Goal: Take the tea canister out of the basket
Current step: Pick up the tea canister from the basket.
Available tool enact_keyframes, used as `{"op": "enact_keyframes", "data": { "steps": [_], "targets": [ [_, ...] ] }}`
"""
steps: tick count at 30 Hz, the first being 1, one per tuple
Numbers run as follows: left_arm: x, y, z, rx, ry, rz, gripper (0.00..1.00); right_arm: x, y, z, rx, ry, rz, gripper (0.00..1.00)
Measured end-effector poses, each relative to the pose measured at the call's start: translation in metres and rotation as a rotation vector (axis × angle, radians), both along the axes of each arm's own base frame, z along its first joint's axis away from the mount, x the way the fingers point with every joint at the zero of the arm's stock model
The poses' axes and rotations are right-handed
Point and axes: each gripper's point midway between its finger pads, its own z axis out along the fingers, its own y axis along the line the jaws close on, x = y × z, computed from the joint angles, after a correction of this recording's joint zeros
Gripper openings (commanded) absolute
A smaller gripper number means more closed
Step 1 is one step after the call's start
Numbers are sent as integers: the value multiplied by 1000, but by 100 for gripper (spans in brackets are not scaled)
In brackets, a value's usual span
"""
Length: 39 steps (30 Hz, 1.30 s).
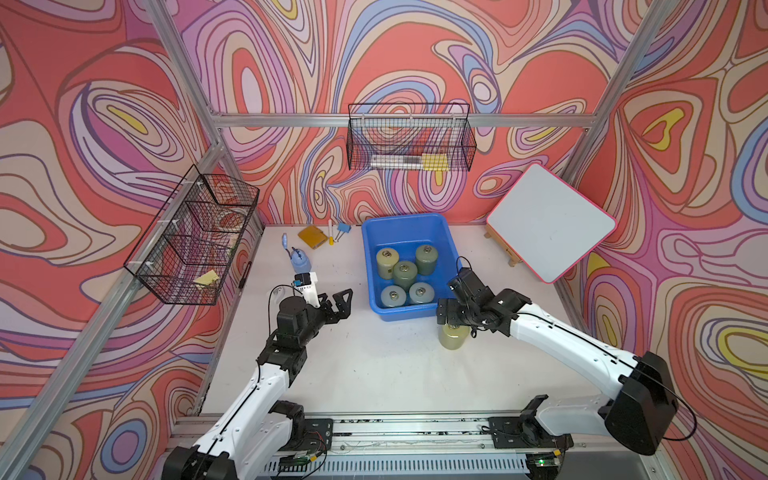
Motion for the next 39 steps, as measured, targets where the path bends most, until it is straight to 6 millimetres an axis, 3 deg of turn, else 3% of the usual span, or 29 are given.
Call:
{"op": "enact_keyframes", "data": {
  "steps": [4, 10, 13, 22, 26, 31, 39],
  "targets": [
    [5, 0, 37, -17, -33, 7, 99, 4, -3, 34, 6, -77, 11, 98],
    [25, -10, 112, -36, -45, -8, 99, 20, -16, 62, -73, -193, -11, 98],
    [33, -23, 124, -16, 7, -35, 99, 29, -24, 71, -104, -256, -25, 98],
    [42, -73, 100, 130, 215, -130, 99, 56, -49, 91, -141, -442, -106, 98],
    [60, -114, 86, 215, 281, -177, 99, 52, -64, 84, -167, -505, -132, 98],
    [71, -153, 63, 327, 356, -198, 99, 44, -72, 92, -146, -581, -152, 98],
    [92, -175, 27, 462, 442, -164, 99, 42, -71, 110, -91, -642, -159, 98]
  ]
}}
